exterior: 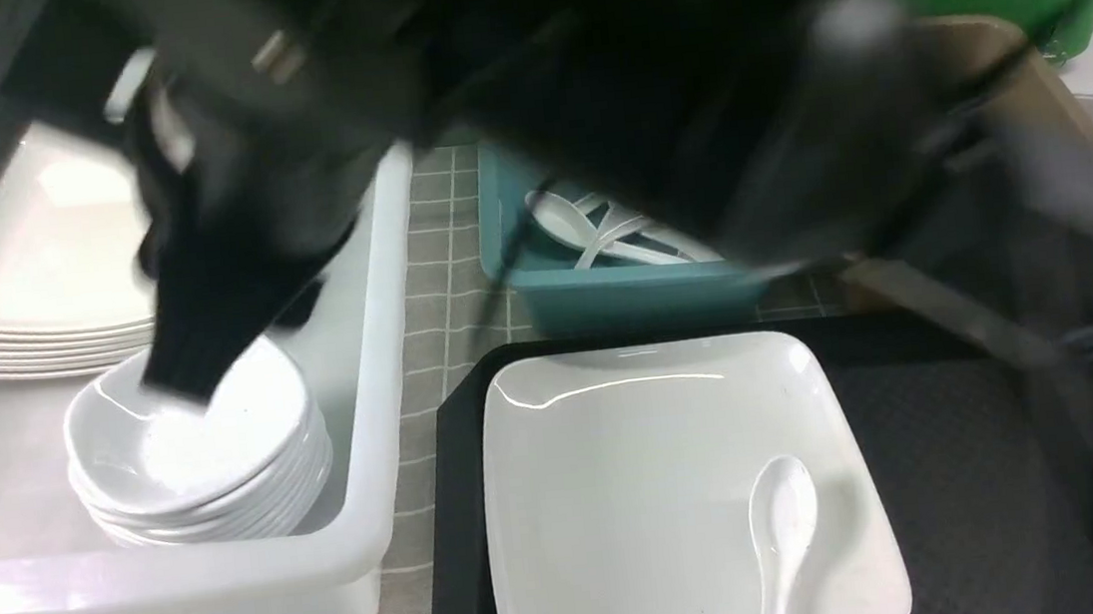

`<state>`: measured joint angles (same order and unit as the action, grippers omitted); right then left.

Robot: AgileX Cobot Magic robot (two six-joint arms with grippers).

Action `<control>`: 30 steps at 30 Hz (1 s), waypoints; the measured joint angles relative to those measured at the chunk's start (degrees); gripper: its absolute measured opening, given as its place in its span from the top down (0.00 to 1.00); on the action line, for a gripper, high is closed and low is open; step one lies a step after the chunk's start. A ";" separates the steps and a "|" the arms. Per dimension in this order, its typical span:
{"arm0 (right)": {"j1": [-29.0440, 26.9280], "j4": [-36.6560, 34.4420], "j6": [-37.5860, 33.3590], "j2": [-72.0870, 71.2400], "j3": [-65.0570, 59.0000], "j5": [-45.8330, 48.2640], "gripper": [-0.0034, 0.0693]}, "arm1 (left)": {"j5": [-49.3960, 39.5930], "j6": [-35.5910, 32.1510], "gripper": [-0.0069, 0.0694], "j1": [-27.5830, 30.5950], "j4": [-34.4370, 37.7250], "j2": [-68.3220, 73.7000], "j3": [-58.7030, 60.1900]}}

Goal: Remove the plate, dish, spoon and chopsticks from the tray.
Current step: Use the left arm to grab a soup spoon from the plate

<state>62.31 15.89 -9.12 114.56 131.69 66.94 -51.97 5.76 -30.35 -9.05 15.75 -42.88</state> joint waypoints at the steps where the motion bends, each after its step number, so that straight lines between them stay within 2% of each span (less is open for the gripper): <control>1: -0.50 0.00 0.55 -1.79 -1.84 0.00 0.67 | 0.00 -0.10 0.88 0.00 0.45 0.93 -0.06; 2: -1.47 0.05 2.26 -5.69 -6.17 0.00 0.72 | 0.00 -1.06 0.88 0.00 2.03 3.73 -0.50; 5: -5.08 0.18 9.12 -16.87 -20.60 0.00 0.81 | -0.11 -6.74 0.88 0.00 9.05 10.85 -2.39; 10: -8.19 1.49 17.91 -36.90 -42.52 0.00 0.82 | 1.09 -15.85 0.88 -0.02 20.93 24.44 -7.16; 13: -8.47 3.48 22.20 -45.41 -51.81 0.00 0.82 | 1.18 -17.93 0.88 -0.02 22.09 31.46 -8.92; 18: -8.58 6.47 31.42 -64.67 -70.54 0.00 0.81 | 2.53 -19.68 0.88 -0.73 25.76 53.98 -12.78; 20: -8.58 6.66 32.51 -69.47 -74.47 0.00 0.80 | 3.43 -19.24 0.88 -2.97 26.43 58.84 -14.74; 23: -8.58 6.62 33.37 -75.86 -78.09 -0.05 0.80 | 5.66 -15.38 0.88 -10.46 25.15 64.67 -18.23; 24: -8.58 6.62 33.38 -76.57 -78.24 -0.05 0.80 | 5.86 -15.00 0.88 -11.07 24.97 65.00 -18.23; 28: -8.58 6.62 33.54 -82.02 -79.27 -0.05 0.78 | 9.09 -4.68 0.89 -23.27 21.00 72.12 -23.46; 30: -8.58 6.55 33.28 -83.93 -79.33 -0.05 0.78 | 9.53 -1.30 0.89 -27.27 18.20 75.93 -26.19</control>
<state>53.73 22.44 24.17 30.62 52.36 66.89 -42.44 4.45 -57.62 9.15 91.68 -69.07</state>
